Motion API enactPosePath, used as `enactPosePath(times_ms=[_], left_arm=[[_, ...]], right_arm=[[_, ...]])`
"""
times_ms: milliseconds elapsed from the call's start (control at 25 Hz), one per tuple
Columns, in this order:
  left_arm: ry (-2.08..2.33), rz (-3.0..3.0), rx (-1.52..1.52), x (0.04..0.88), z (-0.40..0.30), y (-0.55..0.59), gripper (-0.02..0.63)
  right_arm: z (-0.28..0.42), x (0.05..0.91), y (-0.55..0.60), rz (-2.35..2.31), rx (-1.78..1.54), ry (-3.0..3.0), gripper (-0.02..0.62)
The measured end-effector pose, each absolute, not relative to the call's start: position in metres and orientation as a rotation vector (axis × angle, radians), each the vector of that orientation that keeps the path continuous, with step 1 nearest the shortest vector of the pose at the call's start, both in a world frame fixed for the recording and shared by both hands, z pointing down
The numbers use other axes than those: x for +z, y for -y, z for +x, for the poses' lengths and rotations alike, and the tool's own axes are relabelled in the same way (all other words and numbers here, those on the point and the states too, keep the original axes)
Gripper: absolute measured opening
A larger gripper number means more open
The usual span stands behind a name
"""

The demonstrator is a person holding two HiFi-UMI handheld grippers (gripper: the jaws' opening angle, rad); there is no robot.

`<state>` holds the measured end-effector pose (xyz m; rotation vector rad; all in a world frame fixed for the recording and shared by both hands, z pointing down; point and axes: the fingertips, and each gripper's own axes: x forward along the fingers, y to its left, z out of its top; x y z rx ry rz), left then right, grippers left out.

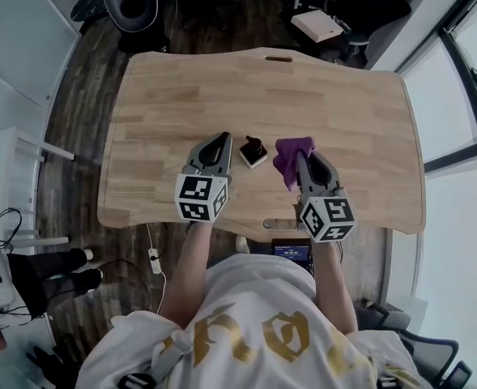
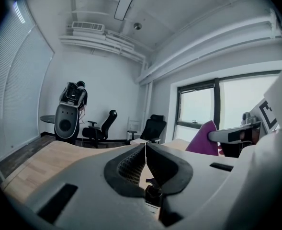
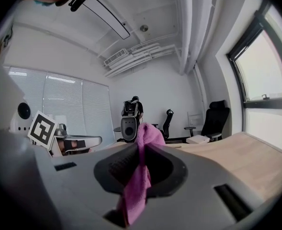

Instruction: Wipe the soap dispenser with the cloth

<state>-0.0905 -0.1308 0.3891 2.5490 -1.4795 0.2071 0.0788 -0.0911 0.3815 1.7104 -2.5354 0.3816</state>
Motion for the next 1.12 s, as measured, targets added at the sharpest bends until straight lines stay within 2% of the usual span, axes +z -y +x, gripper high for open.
enactPosePath(times_ms=[680, 1120], left_arm=[[1.499, 2.542, 0.235, 0.406, -0.090, 0.135, 0.011], [1.438, 2.479, 0.340, 0.458, -0.097, 0.147, 0.011]], right_arm=[[0.082, 0.406, 0.103, 1.647, 0.446, 2.543, 0.041], [0.078, 0.434, 0.122, 1.592, 0.482, 2.520, 0.041]])
